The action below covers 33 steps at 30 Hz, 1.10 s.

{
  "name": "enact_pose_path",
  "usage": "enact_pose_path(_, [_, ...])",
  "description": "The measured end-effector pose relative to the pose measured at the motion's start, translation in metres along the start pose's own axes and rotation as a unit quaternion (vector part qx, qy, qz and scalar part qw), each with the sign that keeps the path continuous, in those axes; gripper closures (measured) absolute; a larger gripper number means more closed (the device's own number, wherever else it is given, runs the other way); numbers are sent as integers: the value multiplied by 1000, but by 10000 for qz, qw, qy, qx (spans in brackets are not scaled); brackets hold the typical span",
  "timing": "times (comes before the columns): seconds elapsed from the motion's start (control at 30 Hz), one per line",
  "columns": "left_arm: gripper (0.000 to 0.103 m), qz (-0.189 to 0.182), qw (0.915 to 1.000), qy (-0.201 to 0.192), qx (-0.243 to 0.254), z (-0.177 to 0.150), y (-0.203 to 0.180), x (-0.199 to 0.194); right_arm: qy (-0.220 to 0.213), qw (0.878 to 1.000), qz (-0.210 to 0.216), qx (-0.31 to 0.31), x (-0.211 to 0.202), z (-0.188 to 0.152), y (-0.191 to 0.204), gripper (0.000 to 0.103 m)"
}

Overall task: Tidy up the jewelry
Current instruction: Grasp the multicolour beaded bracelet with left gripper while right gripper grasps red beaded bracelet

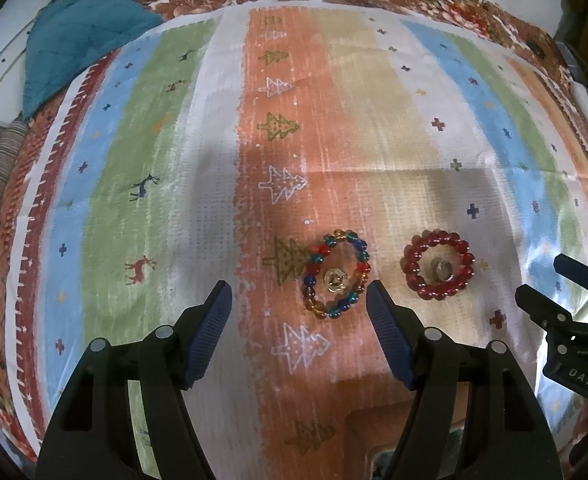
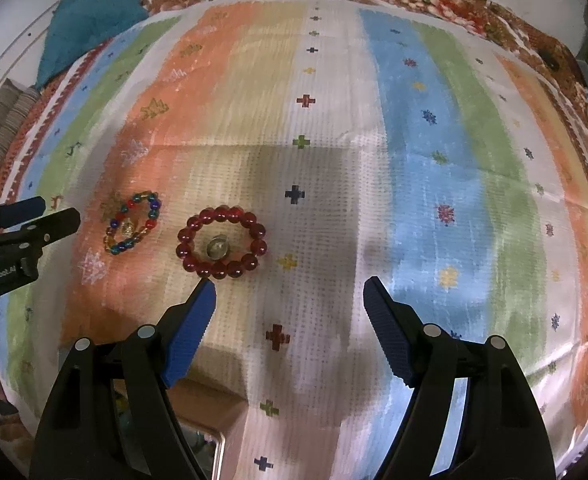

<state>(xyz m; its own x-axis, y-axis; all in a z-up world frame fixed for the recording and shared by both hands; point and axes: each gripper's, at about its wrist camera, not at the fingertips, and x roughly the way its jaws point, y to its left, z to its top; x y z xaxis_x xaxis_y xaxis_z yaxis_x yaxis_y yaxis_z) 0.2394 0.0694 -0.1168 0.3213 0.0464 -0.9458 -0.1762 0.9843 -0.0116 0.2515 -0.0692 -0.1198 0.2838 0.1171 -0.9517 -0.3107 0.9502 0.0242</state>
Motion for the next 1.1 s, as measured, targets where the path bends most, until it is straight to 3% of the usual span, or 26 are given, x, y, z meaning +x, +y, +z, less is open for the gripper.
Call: enact_pose_path(1.1, [37, 153, 9976, 588, 339, 29, -4, 70, 458, 9987, -105, -217, 66, 31, 4, 27])
